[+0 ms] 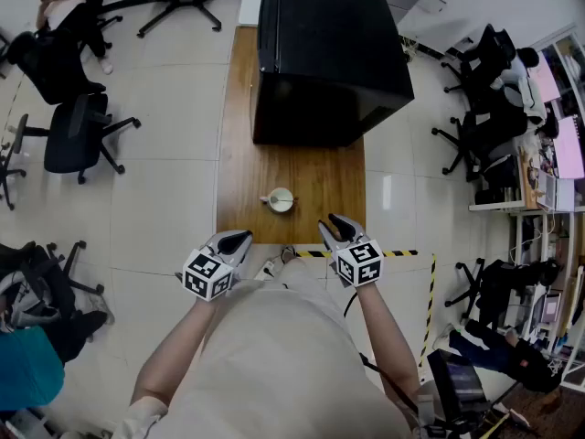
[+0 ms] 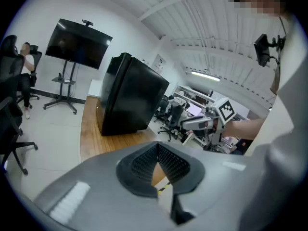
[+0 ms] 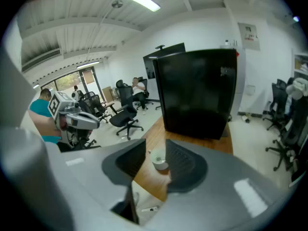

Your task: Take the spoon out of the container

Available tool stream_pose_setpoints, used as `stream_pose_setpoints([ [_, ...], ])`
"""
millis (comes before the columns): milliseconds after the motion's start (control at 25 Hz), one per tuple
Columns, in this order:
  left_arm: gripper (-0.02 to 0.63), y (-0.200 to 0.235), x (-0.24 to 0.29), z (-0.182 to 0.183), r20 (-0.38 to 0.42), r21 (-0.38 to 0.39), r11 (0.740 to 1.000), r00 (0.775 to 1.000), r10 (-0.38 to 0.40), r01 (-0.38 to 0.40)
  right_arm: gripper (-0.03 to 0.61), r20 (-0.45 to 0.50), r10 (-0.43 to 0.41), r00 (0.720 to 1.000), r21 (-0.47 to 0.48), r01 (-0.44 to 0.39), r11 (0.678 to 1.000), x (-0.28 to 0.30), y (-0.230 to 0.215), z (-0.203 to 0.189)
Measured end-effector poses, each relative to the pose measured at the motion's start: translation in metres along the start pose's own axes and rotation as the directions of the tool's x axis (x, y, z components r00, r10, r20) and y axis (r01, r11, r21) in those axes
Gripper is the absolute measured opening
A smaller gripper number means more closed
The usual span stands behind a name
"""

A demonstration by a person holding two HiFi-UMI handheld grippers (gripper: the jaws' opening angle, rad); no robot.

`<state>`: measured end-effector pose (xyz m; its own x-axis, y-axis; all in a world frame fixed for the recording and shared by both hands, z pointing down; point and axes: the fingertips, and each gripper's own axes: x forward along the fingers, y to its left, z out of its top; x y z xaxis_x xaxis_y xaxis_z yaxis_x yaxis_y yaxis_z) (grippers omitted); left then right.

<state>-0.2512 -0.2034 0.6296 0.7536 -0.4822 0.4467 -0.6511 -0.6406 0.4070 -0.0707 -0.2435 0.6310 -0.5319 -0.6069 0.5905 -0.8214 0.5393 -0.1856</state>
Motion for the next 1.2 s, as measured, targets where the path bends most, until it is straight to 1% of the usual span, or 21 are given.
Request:
stream_pose_setpoints([
  [80, -0.002, -0.017, 0.016, 0.004, 0.016, -0.034, 0.999, 1.0, 0.019, -0.019, 0.126, -0.055, 0.023, 0.998, -0.021, -0.024, 0.999, 0.007, -0.018, -0.015],
  [160, -0.002, -0.03, 0.032, 0.01, 0.025, -0.048, 0.998, 0.999, 0.035, -0.033, 0.126, -0.101, 0.05, 0.994, -0.03, -0.053, 0.998, 0.021, -0.036, -0.026],
  [280, -0.002, -0.04, 0.051, 0.021, 0.021, -0.025, 0.998, 0.998, 0.053, -0.053, 0.126, -0.158, 0.105, 0.982, -0.022, -0.11, 0.994, 0.052, -0.056, -0.043],
  [400, -0.002, -0.044, 0.066, 0.028, 0.009, -0.015, 0.996, 0.996, 0.089, -0.089, 0.127, -0.225, 0.164, 0.96, -0.013, -0.172, 0.985, 0.081, -0.068, -0.065],
  [480, -0.002, -0.043, 0.072, 0.033, 0.008, -0.028, 0.992, 0.993, 0.121, -0.121, 0.128, -0.264, 0.202, 0.943, 0.017, -0.205, 0.979, 0.1, -0.075, -0.078],
  [640, -0.002, -0.041, 0.073, 0.039, 0.002, -0.061, 0.978, 0.98, 0.198, -0.197, 0.141, -0.31, 0.297, 0.903, 0.144, -0.265, 0.954, 0.134, -0.075, -0.098],
  [800, -0.002, -0.038, 0.07, 0.038, -0.001, -0.099, 0.956, 0.96, 0.279, -0.278, 0.15, -0.347, 0.349, 0.87, 0.23, -0.281, 0.932, 0.153, -0.08, -0.109],
  [920, -0.002, -0.035, 0.061, 0.033, -0.008, -0.142, 0.93, 0.94, 0.341, -0.339, 0.15, -0.398, 0.374, 0.838, 0.256, -0.29, 0.922, 0.159, -0.074, -0.122],
  [1000, -0.002, -0.033, 0.055, 0.029, -0.008, -0.171, 0.914, 0.929, 0.371, -0.367, 0.15, -0.434, 0.379, 0.817, 0.258, -0.29, 0.922, 0.161, -0.065, -0.132],
  [1040, -0.002, -0.031, 0.054, 0.028, -0.007, -0.182, 0.91, 0.926, 0.379, -0.374, 0.146, -0.444, 0.378, 0.812, 0.259, -0.288, 0.922, 0.162, -0.062, -0.135],
  [1120, -0.002, -0.026, 0.055, 0.028, -0.007, -0.191, 0.908, 0.926, 0.378, -0.372, 0.116, -0.441, 0.378, 0.814, 0.275, -0.278, 0.92, 0.164, -0.059, -0.136],
  [1160, -0.002, -0.022, 0.056, 0.029, -0.009, -0.188, 0.911, 0.928, 0.373, -0.368, 0.079, -0.432, 0.377, 0.819, 0.287, -0.271, 0.919, 0.166, -0.059, -0.133],
  [1200, -0.002, -0.018, 0.056, 0.03, -0.013, -0.182, 0.914, 0.93, 0.367, -0.363, 0.054, -0.424, 0.374, 0.825, 0.297, -0.264, 0.918, 0.167, -0.059, -0.13],
])
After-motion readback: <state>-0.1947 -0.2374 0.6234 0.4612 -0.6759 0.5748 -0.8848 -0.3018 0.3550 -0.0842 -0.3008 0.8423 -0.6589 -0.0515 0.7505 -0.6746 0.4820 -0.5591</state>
